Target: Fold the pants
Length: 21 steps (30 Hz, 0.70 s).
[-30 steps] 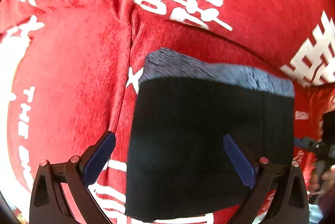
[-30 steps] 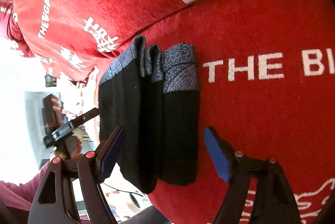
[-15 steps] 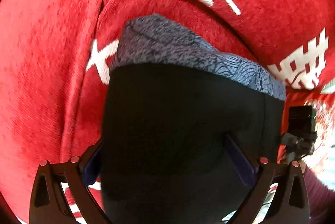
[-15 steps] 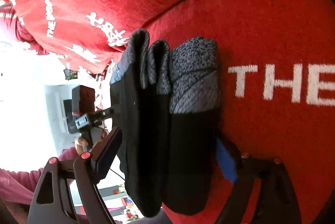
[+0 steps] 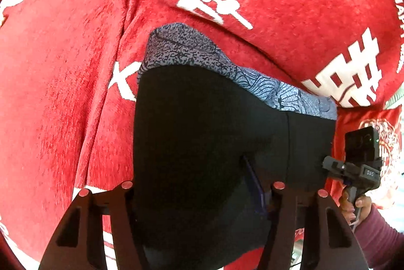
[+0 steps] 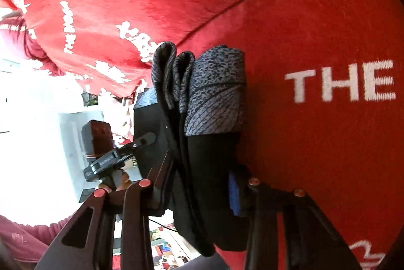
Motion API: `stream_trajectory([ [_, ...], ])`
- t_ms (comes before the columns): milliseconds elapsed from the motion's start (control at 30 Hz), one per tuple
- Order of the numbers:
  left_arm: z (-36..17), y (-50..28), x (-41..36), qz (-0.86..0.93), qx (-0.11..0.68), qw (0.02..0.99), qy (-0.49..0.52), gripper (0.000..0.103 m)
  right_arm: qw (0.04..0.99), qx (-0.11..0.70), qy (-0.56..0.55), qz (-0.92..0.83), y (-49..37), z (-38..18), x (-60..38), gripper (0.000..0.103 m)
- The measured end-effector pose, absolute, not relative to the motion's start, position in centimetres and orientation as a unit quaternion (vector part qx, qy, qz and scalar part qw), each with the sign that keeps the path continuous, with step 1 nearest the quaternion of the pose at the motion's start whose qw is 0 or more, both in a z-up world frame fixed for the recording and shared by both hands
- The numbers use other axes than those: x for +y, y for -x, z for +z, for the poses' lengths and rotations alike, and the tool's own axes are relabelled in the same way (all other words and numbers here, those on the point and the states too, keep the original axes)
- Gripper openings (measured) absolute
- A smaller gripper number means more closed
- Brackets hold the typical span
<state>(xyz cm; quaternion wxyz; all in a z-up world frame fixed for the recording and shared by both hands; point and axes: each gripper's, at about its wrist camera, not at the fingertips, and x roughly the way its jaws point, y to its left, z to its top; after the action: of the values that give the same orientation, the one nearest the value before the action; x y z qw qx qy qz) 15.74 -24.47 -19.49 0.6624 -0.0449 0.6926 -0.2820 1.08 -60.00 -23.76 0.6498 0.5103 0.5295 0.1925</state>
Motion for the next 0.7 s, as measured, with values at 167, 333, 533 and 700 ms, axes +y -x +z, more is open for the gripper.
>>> stream_trajectory([
  [167, -17.8, -13.9, -24.8, -0.294, 0.69, 0.662, 0.014, 0.062, 0.655, 0.523, -0.507, 0.202, 0.2, -21.5, -58.7, 0.039],
  [333, -16.0, -11.8, -23.0, -0.295, 0.688, 0.663, 0.016, 0.062, 0.645, 0.519, -0.525, 0.196, 3.2, -20.4, -57.5, 0.039],
  [533, -15.6, -10.1, -20.2, -0.294, 0.686, 0.666, 0.019, 0.062, 0.637, 0.514, -0.543, 0.186, 7.3, -19.8, -55.4, 0.039],
  [700, -18.4, -10.0, -19.6, -0.259, 0.68, 0.684, -0.053, 0.068, 0.636, 0.531, -0.54, 0.149, 7.8, -21.6, -53.9, 0.04],
])
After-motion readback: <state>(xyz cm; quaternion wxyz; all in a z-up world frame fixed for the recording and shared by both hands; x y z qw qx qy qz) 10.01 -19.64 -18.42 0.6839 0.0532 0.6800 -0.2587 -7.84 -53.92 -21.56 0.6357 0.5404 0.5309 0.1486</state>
